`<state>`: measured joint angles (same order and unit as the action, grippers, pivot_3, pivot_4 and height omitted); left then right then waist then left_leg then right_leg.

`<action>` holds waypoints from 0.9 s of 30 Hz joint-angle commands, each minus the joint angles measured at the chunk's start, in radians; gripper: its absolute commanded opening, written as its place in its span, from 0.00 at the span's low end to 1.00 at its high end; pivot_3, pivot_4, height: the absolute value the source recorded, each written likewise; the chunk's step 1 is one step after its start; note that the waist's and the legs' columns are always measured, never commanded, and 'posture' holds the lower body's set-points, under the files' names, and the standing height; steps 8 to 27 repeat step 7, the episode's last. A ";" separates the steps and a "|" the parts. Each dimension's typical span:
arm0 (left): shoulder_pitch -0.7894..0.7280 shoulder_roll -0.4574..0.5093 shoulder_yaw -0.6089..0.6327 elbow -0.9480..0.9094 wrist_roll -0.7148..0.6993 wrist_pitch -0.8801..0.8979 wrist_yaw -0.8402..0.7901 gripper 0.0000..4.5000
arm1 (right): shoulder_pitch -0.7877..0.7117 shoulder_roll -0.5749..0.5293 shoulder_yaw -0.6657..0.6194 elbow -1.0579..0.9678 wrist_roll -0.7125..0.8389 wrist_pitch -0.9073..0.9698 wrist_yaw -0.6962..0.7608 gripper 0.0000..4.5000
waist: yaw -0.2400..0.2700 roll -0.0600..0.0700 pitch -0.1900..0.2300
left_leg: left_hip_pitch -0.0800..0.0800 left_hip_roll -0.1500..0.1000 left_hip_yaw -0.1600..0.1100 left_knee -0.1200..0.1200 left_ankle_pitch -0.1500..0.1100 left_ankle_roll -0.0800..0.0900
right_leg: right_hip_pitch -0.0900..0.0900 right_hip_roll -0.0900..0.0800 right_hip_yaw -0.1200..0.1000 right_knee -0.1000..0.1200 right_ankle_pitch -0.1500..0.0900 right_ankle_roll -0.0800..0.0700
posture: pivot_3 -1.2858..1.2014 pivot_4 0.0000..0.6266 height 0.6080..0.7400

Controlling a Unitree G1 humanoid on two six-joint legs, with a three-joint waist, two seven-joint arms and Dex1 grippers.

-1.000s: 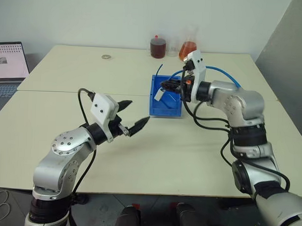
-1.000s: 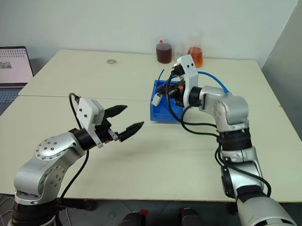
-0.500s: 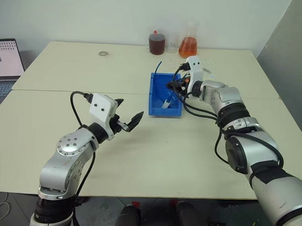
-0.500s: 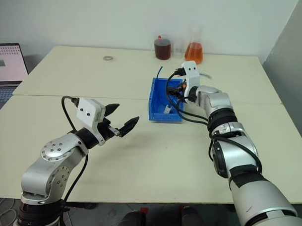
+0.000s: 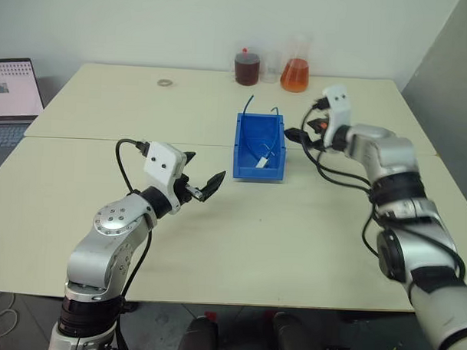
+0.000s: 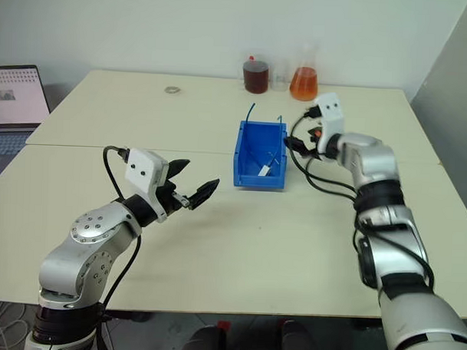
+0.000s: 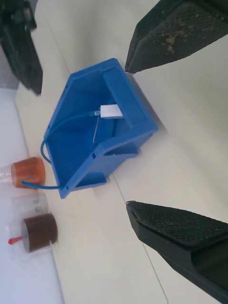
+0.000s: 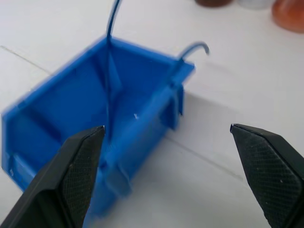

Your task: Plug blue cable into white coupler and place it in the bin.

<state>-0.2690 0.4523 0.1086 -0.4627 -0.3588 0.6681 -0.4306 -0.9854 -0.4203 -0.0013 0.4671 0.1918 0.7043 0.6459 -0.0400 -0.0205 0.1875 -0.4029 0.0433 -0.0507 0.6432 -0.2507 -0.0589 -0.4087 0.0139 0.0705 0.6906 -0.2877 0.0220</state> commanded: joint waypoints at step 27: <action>0.196 -0.031 0.177 -0.089 -0.049 0.012 0.090 1.00 | 0.664 0.007 -0.110 -0.969 -0.004 0.080 -0.231 1.00 | 0.000 0.000 0.000 | 0.001 0.001 -0.002 0.000 0.000 0.000 | 0.001 0.001 0.000 0.000 0.000 0.000 | 0.52 0.24 1.00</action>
